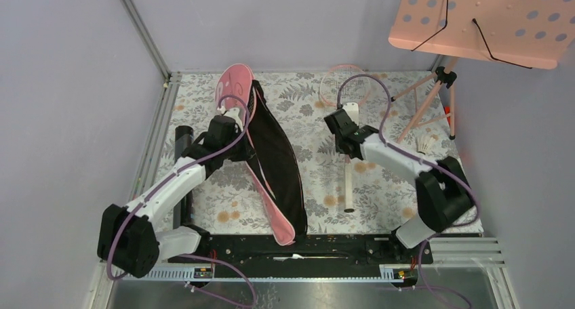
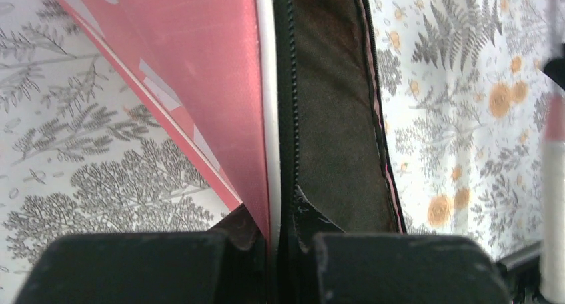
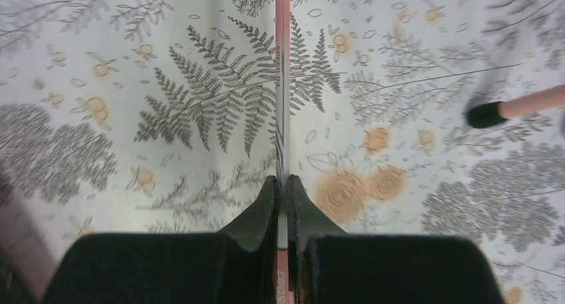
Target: Pack up the badminton gear
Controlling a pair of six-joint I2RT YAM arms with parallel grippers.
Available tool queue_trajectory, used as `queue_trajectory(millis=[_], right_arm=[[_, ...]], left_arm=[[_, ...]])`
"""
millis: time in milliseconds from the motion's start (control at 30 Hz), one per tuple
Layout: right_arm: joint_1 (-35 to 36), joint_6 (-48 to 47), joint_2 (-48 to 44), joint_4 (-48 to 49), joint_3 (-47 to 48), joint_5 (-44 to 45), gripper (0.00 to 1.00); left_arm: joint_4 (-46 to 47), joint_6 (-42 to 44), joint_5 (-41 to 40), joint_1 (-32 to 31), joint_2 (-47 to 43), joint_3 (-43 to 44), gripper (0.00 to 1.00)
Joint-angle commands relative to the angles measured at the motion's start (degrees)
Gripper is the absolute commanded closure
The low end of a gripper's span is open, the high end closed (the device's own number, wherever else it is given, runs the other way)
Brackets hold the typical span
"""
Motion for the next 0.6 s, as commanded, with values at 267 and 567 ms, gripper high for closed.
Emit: queue_trajectory(millis=[267, 567], right_arm=[[18.34, -7.14, -23.00, 1.30, -11.14, 14.80, 1.00], [28.45, -8.05, -29.59, 4.55, -16.45, 16.51, 1.00]], left_arm=[[5.78, 1.14, -0.27, 1.97, 13.06, 14.77, 1.00], [4.58, 1.71, 2.04, 3.21, 19.90, 19.34, 1.00]])
